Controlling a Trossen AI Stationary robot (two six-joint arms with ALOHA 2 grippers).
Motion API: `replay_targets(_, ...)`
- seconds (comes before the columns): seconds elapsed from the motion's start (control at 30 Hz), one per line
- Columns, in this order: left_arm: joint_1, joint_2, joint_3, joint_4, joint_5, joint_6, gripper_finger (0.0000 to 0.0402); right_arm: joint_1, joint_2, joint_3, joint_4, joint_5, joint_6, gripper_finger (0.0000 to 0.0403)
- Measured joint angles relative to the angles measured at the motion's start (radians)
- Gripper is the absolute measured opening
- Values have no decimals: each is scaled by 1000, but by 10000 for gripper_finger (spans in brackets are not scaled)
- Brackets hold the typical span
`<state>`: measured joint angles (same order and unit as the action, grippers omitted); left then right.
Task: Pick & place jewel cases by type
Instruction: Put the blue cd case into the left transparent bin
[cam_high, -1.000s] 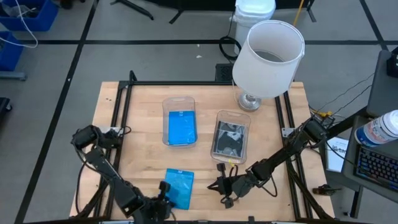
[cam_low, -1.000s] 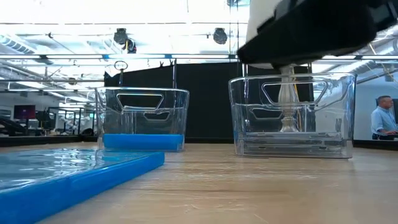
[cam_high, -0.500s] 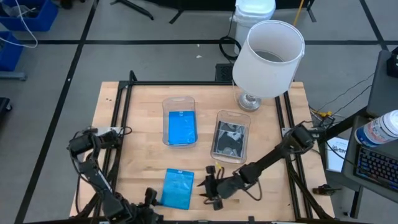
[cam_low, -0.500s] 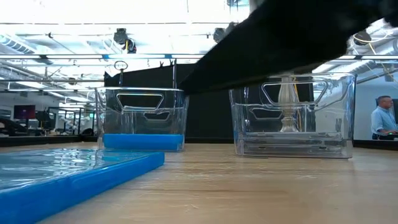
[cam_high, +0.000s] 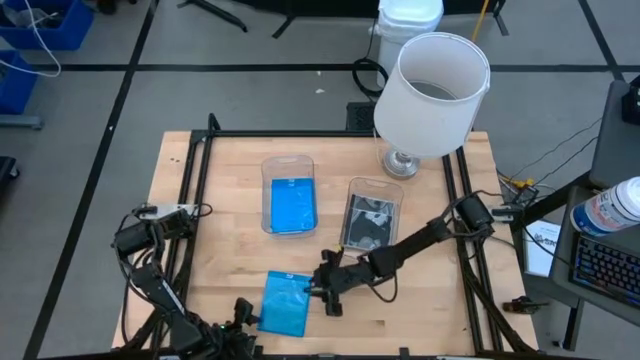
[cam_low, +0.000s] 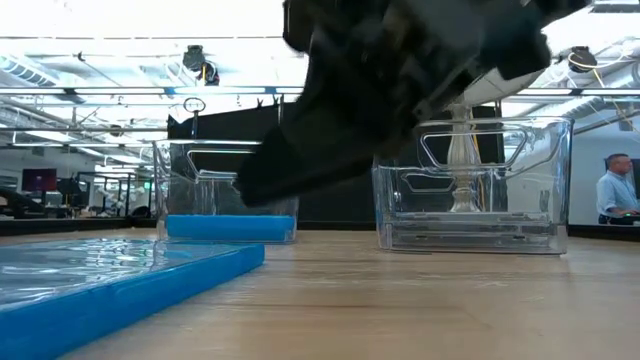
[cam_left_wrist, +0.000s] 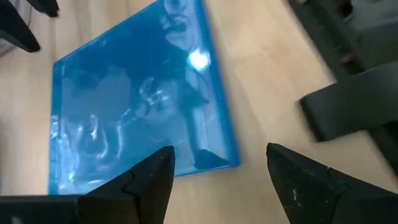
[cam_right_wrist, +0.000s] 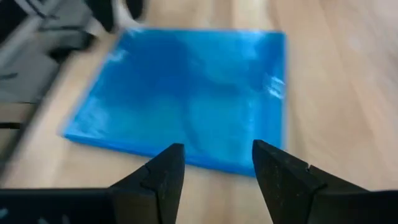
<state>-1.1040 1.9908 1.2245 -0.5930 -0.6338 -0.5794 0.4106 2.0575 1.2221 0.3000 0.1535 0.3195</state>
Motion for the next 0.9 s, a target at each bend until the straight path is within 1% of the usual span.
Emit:
replay_targets(0.1,10,0,-19,4,-2,-16,257,-20,0,0,-50,4,12,180)
replay_targets(0.37,23,-5,-92,42,-24,-93,257,-42,0,0,-67,-4,10,180)
replay_targets(0.5,22,-7,-123,79,-24,-121,257,-53,0,0,-74,-59,13,174)
replay_targets(0.7,23,-5,-132,82,-15,-145,257,-57,0,0,-95,-82,35,169)
replay_targets(0.8,25,-4,-132,82,-14,-139,257,-62,16,0,-76,-120,38,169)
replay_targets(0.87,30,-4,-133,79,-4,-136,257,-67,17,0,-76,-116,48,169)
replay_targets(0.9,33,-4,-133,79,1,-129,257,-70,17,0,-77,-97,55,169)
